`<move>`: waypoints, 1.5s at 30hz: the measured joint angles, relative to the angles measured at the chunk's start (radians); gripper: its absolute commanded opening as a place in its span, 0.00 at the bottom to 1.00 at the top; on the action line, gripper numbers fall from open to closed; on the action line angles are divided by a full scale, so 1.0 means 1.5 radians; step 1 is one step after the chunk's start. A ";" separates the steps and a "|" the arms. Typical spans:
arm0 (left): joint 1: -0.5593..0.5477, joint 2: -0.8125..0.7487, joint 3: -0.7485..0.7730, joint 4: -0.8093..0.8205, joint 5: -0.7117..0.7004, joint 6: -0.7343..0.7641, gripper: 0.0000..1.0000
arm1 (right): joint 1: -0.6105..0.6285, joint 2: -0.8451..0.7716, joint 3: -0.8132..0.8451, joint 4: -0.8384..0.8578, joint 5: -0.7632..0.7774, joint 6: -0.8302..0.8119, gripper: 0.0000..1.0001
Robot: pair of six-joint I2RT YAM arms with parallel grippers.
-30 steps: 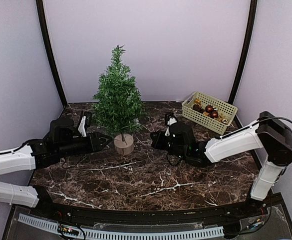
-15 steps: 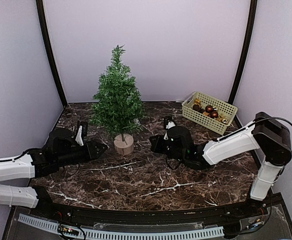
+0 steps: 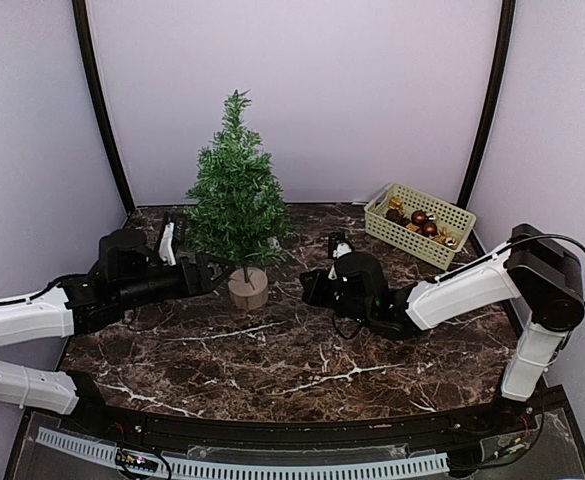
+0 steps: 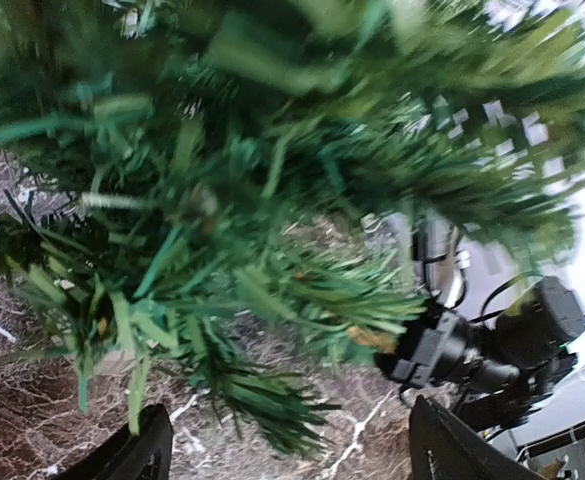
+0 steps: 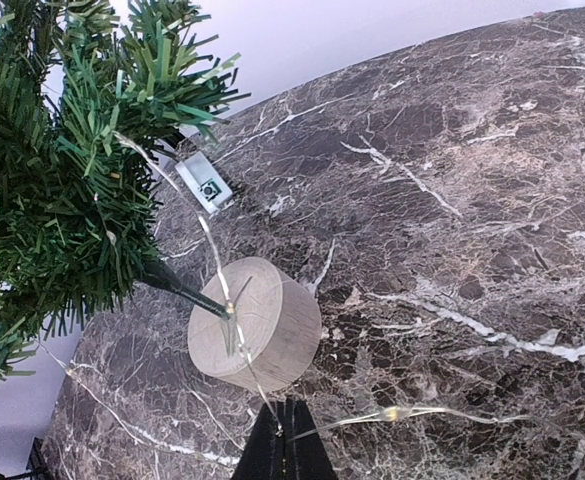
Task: Decorate the small christmas tree
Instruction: Wrap the side of the string light in the gap of the branches.
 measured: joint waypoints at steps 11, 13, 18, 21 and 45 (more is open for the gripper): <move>0.000 0.046 0.007 -0.027 -0.030 -0.009 0.05 | 0.000 0.000 0.000 -0.003 0.010 0.003 0.00; 0.000 0.030 0.004 -0.032 -0.040 -0.015 0.00 | 0.000 0.000 0.000 -0.006 0.018 0.007 0.00; 0.000 -0.013 -0.021 -0.046 -0.077 -0.020 0.00 | 0.000 0.012 0.000 -0.008 0.026 0.021 0.00; 0.004 -0.023 -0.040 -0.051 -0.089 -0.021 0.00 | 0.000 0.024 0.000 -0.010 0.027 0.025 0.00; 0.141 -0.043 -0.057 -0.072 0.042 0.081 0.00 | 0.008 -0.103 -0.083 -0.046 -0.010 -0.013 0.86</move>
